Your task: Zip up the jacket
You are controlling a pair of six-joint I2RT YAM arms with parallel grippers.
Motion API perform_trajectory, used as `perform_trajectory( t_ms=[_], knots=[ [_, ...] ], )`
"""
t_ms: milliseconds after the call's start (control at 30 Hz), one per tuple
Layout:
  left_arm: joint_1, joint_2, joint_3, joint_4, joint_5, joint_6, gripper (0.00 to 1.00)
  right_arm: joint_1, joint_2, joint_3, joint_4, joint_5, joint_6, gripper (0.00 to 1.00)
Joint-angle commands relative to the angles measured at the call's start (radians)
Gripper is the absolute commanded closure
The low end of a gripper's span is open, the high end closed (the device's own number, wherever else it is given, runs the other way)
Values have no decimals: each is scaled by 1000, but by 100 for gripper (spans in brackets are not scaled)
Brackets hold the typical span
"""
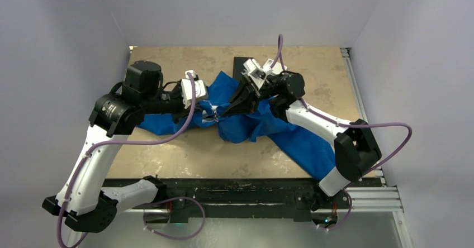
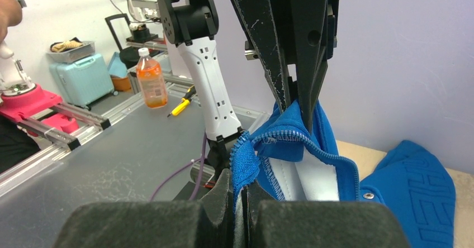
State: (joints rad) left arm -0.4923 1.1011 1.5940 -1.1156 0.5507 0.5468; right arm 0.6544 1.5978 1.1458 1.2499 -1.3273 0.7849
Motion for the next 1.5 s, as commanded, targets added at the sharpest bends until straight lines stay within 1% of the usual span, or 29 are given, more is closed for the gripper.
perform_trajectory(
  t_ms=[0,100,300,700,933,1133,1467],
  knots=[
    [-2,-21,-1,20,31,20,100,6,-12,36,50,27,10,100],
    [0,-21,11,32,16,4,100,5,-19,23,38,27,-2,100],
    [6,-12,44,43,26,-17,100,6,-46,2,-47,34,-70,100],
    [15,-11,45,51,36,-28,100,14,-51,-1,-58,23,-76,100],
    [15,-15,31,55,25,-23,100,25,-48,13,-55,11,-71,100],
    [17,-18,28,48,28,-16,100,30,-23,24,45,7,8,100],
    [16,-25,20,23,65,18,100,29,-22,30,23,20,-7,100]
  ],
)
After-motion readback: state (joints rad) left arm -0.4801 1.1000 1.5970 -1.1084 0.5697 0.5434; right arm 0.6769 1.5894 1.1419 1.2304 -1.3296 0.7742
